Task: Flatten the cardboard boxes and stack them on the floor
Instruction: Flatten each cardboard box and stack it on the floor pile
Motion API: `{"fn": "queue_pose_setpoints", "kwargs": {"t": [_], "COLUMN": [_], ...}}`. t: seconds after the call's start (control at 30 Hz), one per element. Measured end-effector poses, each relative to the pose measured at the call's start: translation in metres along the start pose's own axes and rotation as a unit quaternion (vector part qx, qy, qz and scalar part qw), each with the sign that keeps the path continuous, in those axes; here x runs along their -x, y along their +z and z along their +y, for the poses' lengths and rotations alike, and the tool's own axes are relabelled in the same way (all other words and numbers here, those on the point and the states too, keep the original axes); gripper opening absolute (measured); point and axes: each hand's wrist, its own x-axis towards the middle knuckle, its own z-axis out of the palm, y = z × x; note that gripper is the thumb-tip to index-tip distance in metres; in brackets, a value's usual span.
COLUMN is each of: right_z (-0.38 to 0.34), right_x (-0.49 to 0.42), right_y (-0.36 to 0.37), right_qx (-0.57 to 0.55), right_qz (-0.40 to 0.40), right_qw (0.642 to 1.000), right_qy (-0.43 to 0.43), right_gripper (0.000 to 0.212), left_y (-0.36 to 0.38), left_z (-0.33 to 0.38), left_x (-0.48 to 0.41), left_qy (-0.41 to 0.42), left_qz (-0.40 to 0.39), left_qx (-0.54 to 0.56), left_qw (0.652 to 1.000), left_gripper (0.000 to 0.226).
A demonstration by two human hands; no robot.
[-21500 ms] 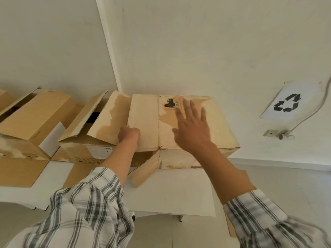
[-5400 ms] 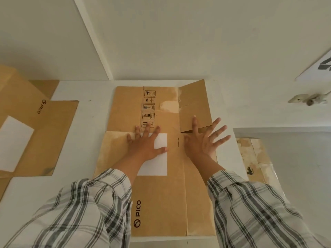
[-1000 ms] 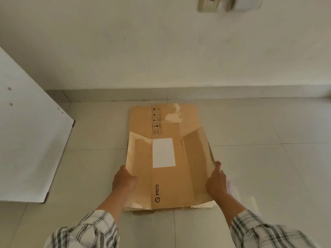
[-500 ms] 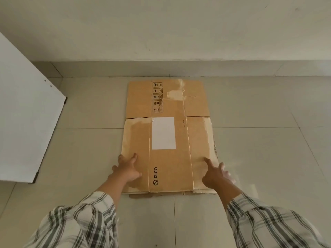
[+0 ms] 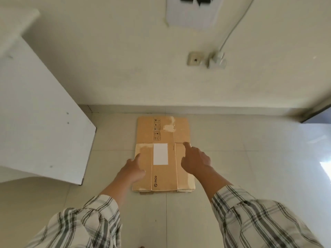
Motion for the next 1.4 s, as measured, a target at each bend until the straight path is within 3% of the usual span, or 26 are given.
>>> {"fn": "queue_pose_setpoints", "kwargs": {"t": [0.23,0.47,0.67,0.93,1.2,1.4], "right_z": [-0.080,-0.174,-0.273,-0.439,-0.607,-0.774], "right_x": [0.118,0.200,0.259,0.324,0.331,0.303], "right_y": [-0.188,-0.278,-0.286,-0.256,-0.230,-0.226], "right_qx": [-0.013,0.019,0.041,0.035,0.070,0.056], "right_qz": [0.060,0.143,0.203,0.232,0.241,0.242], "right_qw": [0.997,0.981,0.961,0.943,0.916,0.906], "right_qy": [-0.047,-0.131,-0.182,-0.235,-0.312,-0.342], "right_gripper": [0.058,0.051,0.049,0.042,0.040,0.039], "left_y": [-0.169,-0.296,-0.368,-0.434,-0.511,-0.616], "left_z": [0.044,0.015,-0.072,-0.240,-0.374,-0.480], "left_x": [0.170,0.277,0.350,0.420,0.421,0.398], "left_qy": [0.048,0.056,0.064,0.072,0.063,0.066], "left_qz": [0.074,0.183,0.259,0.321,0.340,0.349], "left_qx": [0.001,-0.004,-0.040,-0.043,-0.026,-0.036], "left_qw": [0.996,0.982,0.963,0.943,0.938,0.934], "left_gripper": [0.074,0.072,0.059,0.045,0.039,0.035]}}
